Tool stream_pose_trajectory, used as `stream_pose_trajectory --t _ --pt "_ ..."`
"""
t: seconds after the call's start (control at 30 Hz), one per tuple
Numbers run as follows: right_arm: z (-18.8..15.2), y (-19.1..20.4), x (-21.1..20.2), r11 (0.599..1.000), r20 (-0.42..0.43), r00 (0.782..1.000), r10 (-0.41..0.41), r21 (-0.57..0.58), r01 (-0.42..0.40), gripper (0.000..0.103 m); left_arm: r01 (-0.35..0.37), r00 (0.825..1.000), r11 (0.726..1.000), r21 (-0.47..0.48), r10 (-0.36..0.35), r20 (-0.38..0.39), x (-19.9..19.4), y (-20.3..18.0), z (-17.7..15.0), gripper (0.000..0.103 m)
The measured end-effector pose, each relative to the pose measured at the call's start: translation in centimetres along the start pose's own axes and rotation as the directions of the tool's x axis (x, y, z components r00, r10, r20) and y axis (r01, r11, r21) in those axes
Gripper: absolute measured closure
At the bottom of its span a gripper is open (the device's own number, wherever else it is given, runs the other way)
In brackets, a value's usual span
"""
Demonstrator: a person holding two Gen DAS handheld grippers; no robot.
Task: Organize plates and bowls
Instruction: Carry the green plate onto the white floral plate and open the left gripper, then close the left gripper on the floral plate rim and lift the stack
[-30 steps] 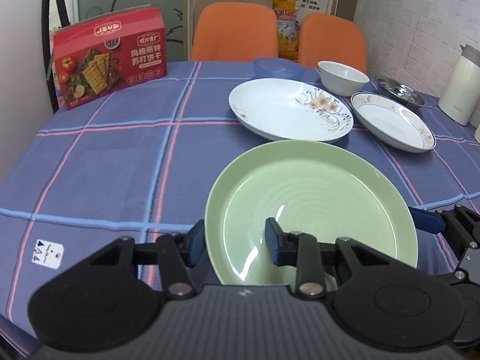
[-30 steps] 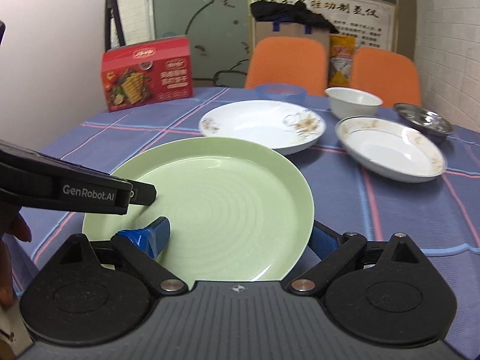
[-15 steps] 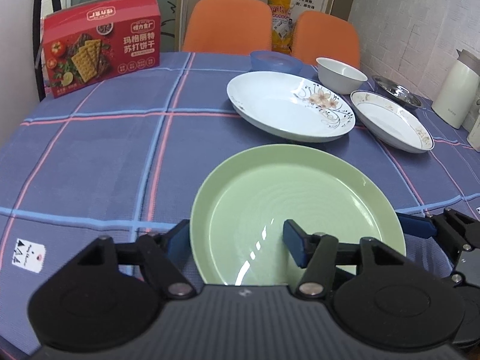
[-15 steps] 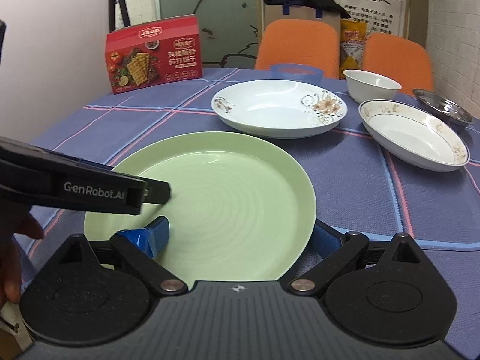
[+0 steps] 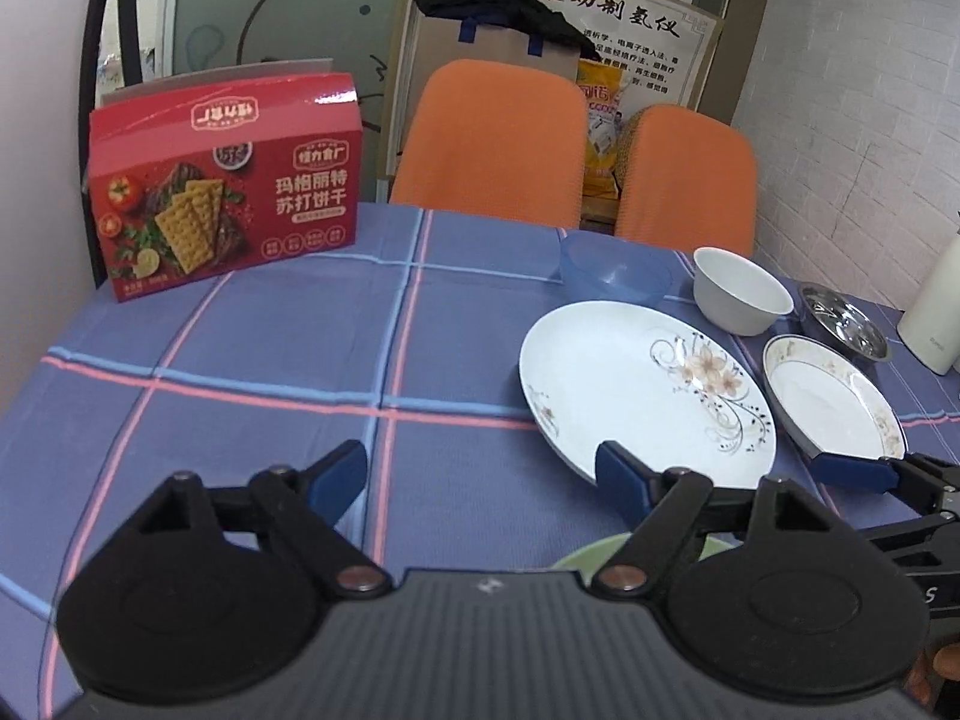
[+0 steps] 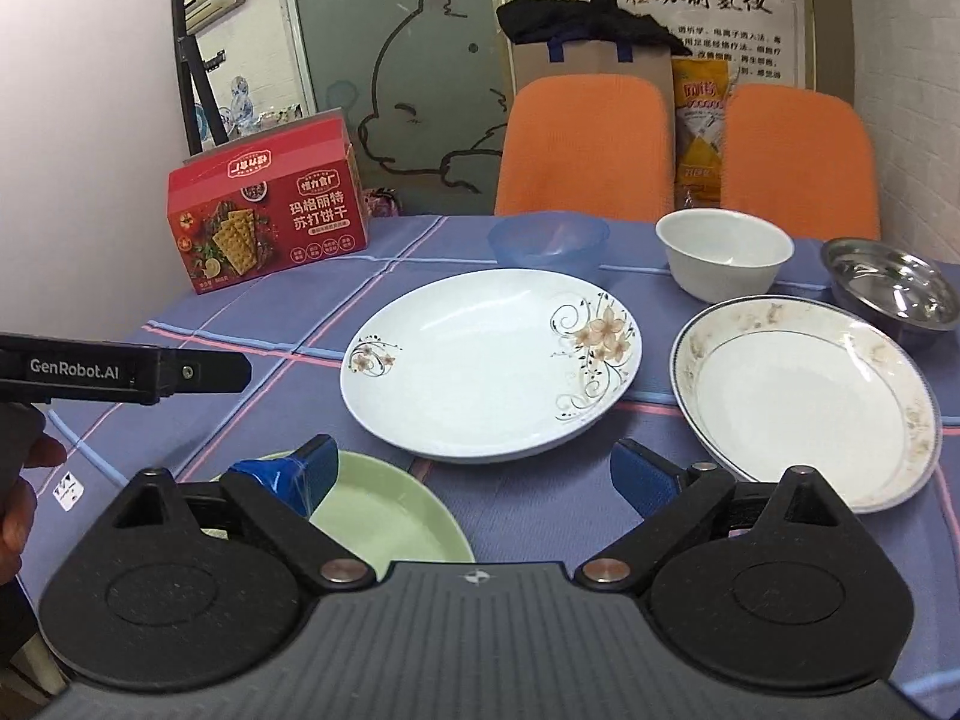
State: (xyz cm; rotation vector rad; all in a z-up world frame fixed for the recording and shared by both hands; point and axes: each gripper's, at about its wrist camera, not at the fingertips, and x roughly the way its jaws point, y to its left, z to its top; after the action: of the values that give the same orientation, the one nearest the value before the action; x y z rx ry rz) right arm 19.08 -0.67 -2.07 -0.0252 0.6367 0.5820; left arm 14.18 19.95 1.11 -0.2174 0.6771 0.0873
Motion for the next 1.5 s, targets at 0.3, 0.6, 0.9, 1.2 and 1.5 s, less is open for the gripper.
stream_pose_trajectory --t 0.3,0.6,0.9,1.2,1.5 --pt "2.5 -2.4 6.4 0.997 -0.120 0.993 -0.003 0.074 0.012 0.016 0.025 0.996 1.000 0.006 -0.025 -0.081 7.0 0.1 3.6 0.023" --pt "3.0 -2.3 8.7 0.999 -0.165 0.985 -0.041 0.026 0.046 0.016 0.092 0.987 0.994 0.063 -0.083 -0.141 11.1 -1.8 4.6 0.028" --pt "2.6 -2.4 9.3 0.996 -0.116 0.992 -0.059 -0.073 0.051 0.015 0.073 0.985 0.992 0.099 -0.056 -0.161 13.0 -2.6 4.0 0.045" --pt "2.6 -2.2 9.5 0.996 -0.089 0.994 -0.071 -0.068 0.065 0.019 0.029 0.989 0.997 0.077 -0.017 -0.145 13.1 -3.5 3.7 0.067" --pt "4.1 -1.3 6.5 0.994 -0.019 0.996 -0.086 -0.064 0.085 0.019 0.042 0.996 0.995 0.089 -0.035 -0.084 8.5 -4.5 5.0 0.072"
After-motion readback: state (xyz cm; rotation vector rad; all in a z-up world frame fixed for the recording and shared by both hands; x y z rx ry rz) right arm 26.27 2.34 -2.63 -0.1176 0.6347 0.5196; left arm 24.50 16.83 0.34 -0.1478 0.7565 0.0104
